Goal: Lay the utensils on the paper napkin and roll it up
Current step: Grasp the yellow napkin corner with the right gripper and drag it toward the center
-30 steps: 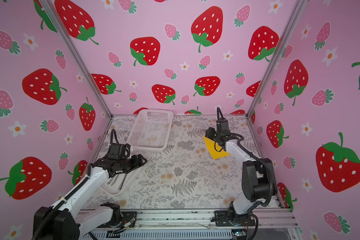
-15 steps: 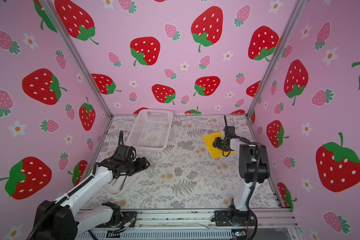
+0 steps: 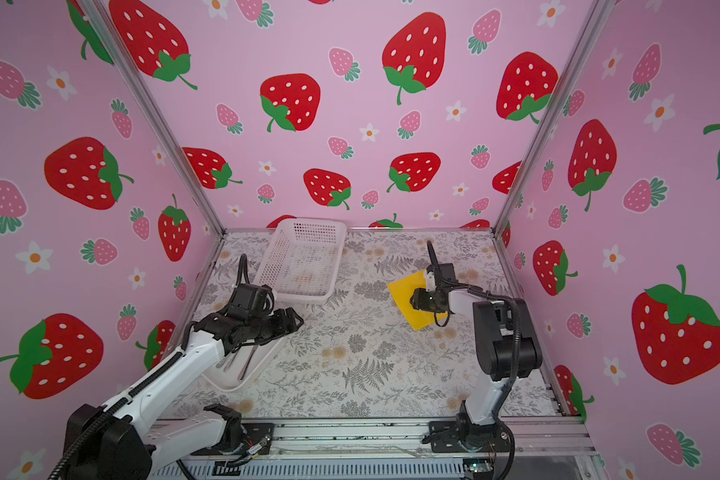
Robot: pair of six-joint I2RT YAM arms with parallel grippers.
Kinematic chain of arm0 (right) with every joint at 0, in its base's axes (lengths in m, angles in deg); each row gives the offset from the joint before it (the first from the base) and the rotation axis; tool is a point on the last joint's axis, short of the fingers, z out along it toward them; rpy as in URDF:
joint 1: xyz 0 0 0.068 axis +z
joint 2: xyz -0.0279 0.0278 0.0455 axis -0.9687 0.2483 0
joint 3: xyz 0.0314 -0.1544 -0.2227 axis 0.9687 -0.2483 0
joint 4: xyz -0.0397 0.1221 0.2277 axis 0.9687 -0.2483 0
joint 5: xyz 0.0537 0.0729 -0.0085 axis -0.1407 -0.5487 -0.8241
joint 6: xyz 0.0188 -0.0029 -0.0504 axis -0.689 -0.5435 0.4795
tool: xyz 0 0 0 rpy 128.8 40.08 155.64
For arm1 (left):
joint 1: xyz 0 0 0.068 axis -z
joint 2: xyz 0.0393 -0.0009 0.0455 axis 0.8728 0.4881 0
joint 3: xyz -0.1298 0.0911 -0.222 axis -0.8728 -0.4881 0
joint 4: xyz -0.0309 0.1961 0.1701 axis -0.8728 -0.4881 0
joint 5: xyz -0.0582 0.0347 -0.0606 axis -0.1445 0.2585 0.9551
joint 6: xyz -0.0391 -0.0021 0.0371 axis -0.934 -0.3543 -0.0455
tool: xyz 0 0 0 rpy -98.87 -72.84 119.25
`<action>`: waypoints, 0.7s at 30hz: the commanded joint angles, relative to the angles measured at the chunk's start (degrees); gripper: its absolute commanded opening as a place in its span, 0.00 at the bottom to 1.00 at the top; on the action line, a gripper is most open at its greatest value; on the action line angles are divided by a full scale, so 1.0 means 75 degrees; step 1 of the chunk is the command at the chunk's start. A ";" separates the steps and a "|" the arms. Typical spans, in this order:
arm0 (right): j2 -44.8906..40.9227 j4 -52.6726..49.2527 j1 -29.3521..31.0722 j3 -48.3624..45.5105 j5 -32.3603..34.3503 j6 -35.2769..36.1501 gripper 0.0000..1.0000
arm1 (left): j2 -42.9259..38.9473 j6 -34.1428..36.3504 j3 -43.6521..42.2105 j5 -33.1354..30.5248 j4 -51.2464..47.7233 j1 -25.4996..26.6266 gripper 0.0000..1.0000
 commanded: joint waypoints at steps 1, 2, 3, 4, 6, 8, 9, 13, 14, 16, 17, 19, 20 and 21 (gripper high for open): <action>-0.0105 -0.0920 0.0492 -0.0969 -0.0031 -0.0248 0.53 | -0.0210 -0.0028 0.0436 -0.0207 -0.0184 0.0151 0.83; -0.0255 -0.0825 0.0670 -0.1154 -0.0057 -0.0390 0.53 | -0.0248 -0.0018 0.0468 -0.0216 -0.0173 0.0193 0.83; -0.0411 -0.0690 0.0885 -0.1408 -0.0098 -0.0592 0.53 | -0.0282 -0.0008 0.0504 -0.0208 -0.0183 0.0246 0.83; -0.0546 -0.0527 0.1109 -0.1627 -0.0193 -0.0815 0.53 | -0.0305 0.0002 0.0545 -0.0208 -0.0166 0.0312 0.83; -0.0804 -0.0161 0.1553 -0.2003 -0.0368 -0.1318 0.53 | -0.0342 0.0050 0.0604 -0.0195 -0.0088 0.0471 0.82; -0.1019 0.0207 0.2065 -0.2322 -0.0386 -0.1870 0.53 | -0.0349 0.0102 0.0670 -0.0183 -0.0020 0.0669 0.82; -0.1110 0.0488 0.2344 -0.2509 -0.0444 -0.2226 0.53 | -0.0324 0.0137 0.0697 -0.0124 0.0052 0.0791 0.81; -0.1267 0.1335 0.3616 -0.2860 -0.0496 -0.3118 0.53 | -0.0113 0.0305 0.0806 0.0148 0.0328 0.1385 0.74; -0.1267 0.1328 0.3855 -0.2789 -0.0466 -0.3164 0.53 | -0.0043 0.0313 0.0817 0.0166 0.0389 0.1530 0.74; -0.1326 0.1252 0.4287 -0.2596 -0.0463 -0.3121 0.52 | 0.0151 0.0291 0.0815 0.0197 0.0554 0.1861 0.72; -0.1396 0.1250 0.4401 -0.2523 -0.0458 -0.3097 0.52 | 0.0248 0.0265 0.0824 0.0192 0.0625 0.1982 0.71; -0.1631 0.1339 0.4507 -0.2415 -0.0582 -0.2998 0.52 | 0.0554 0.0214 0.0830 0.0273 0.0770 0.2207 0.68; -0.1778 0.1325 0.4506 -0.2374 -0.0577 -0.2954 0.52 | 0.0711 0.0205 0.0857 0.0334 0.0820 0.2273 0.65; -0.1978 0.1258 0.4502 -0.2302 -0.0395 -0.2921 0.52 | 0.0898 0.0194 0.0888 0.0412 0.0841 0.2344 0.64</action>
